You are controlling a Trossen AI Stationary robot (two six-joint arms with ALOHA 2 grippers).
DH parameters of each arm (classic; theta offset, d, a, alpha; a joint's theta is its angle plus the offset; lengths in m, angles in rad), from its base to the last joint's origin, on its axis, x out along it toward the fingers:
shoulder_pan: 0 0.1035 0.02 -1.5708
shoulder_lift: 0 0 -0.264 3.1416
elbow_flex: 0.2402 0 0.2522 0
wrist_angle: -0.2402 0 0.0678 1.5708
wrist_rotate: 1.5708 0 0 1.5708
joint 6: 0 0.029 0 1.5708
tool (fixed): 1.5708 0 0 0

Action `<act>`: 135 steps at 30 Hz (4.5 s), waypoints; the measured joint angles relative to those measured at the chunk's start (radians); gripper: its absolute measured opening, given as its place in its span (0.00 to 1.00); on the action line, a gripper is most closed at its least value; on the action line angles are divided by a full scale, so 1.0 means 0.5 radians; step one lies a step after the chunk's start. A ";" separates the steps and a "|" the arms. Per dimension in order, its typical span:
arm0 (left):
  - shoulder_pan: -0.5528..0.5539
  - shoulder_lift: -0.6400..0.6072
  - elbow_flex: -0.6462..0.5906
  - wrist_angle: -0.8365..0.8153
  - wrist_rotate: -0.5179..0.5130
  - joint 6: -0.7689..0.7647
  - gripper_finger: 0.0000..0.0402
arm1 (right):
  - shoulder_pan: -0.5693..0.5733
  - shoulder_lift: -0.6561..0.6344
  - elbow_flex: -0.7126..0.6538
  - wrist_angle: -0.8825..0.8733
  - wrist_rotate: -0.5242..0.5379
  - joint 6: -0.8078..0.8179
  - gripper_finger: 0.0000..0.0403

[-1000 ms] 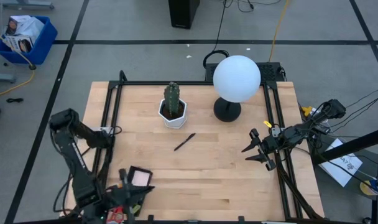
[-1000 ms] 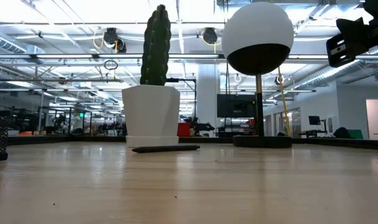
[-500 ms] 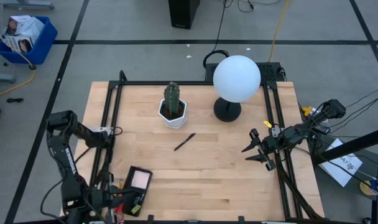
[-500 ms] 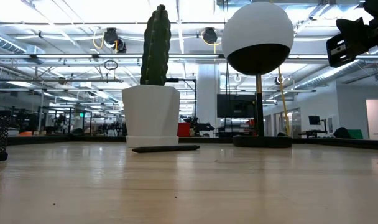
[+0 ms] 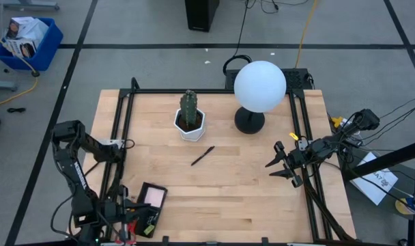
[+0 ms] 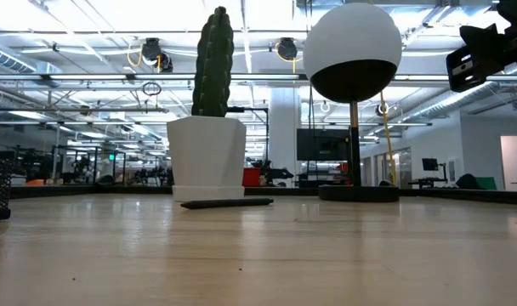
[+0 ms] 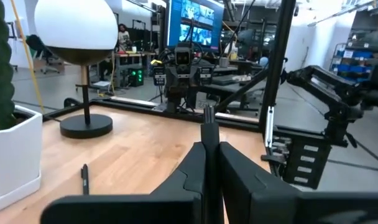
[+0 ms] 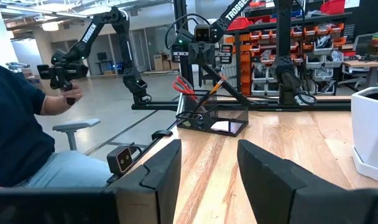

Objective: Pick and place office supplies into organizer
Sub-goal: Put the right pen in the desk organizer, then put the pen in the desk organizer

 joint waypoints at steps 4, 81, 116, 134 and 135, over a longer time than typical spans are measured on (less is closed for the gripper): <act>0.008 -0.004 -0.001 -0.002 0.005 0.052 0.06 | 0.000 0.000 0.000 0.000 0.000 0.000 0.38; 0.412 -0.366 -1.365 3.600 2.541 2.120 0.06 | 0.001 0.000 0.000 0.000 0.000 0.000 0.38; 0.192 -0.272 -1.373 3.590 2.353 2.209 0.47 | 0.001 0.001 -0.001 0.000 0.000 0.000 0.38; 0.835 -0.353 -1.123 3.113 1.396 1.952 0.45 | 0.001 0.001 -0.001 0.000 0.000 0.000 0.38; 0.912 -0.355 -1.069 2.951 1.386 1.830 0.44 | 0.000 0.000 -0.001 0.000 0.000 0.000 0.38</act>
